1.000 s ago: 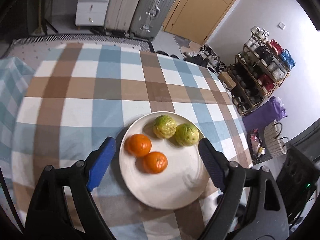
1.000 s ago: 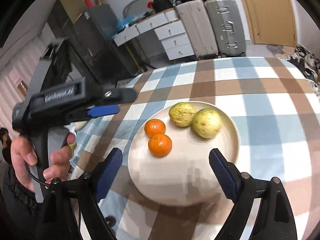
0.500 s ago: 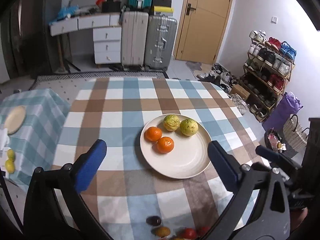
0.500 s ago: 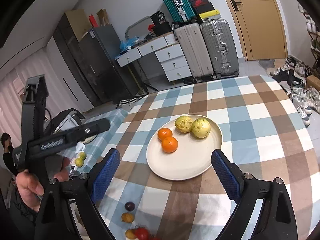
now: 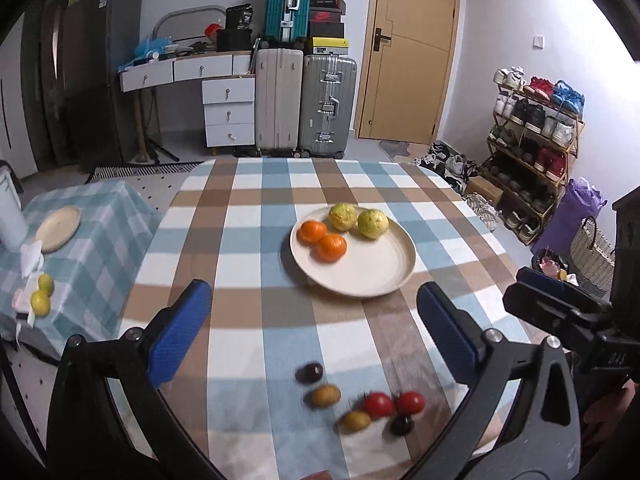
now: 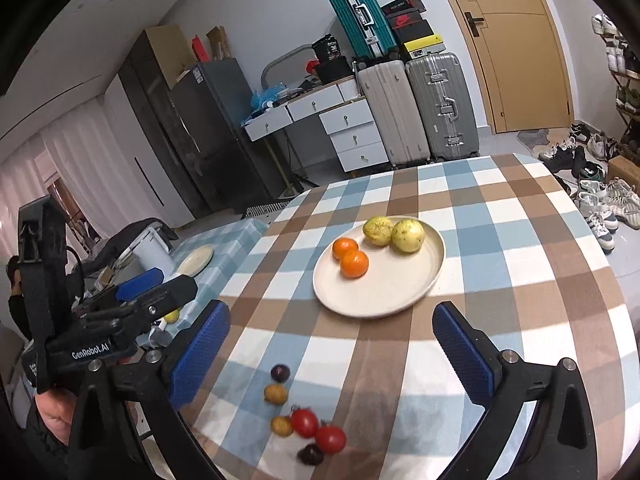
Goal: Organize fruits
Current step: 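Withdraw both tools back toward the tomatoes and small fruits, then close the right gripper on a red tomato and lift it, then grasp a dark purple plum with the left gripper while the right gripper holds the tomato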
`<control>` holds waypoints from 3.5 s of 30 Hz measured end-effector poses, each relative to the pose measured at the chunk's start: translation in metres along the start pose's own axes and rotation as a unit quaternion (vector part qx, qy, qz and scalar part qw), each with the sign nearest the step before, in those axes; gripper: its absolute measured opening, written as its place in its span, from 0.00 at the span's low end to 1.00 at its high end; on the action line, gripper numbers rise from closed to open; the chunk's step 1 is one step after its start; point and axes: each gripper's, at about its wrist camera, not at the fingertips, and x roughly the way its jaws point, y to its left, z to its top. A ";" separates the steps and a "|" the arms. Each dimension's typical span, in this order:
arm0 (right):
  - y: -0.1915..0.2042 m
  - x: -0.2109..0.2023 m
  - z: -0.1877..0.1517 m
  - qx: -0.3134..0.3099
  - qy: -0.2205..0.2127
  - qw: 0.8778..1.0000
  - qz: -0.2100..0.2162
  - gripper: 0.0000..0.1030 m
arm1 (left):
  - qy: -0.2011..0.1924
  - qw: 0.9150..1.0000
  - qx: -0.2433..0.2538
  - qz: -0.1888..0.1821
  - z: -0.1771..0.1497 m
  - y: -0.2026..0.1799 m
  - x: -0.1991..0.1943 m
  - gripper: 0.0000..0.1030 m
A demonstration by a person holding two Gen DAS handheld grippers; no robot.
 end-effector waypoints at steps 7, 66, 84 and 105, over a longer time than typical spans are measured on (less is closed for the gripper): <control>0.012 -0.011 -0.026 -0.016 0.016 1.000 0.006 1.00 | 0.005 1.000 -0.015 0.009 -0.033 0.012 -0.005 0.99; -0.006 0.077 -0.104 0.008 0.217 0.976 0.023 0.26 | 0.089 0.990 -0.108 -0.025 -0.075 0.056 0.042 0.99; -0.015 0.059 -0.084 0.038 0.173 0.984 0.019 0.26 | 0.128 0.983 -0.126 -0.029 -0.064 0.067 0.072 0.99; -0.044 0.082 -0.036 0.033 0.150 0.988 0.027 0.26 | 0.248 0.968 -0.029 -0.027 -0.067 0.017 0.159 0.98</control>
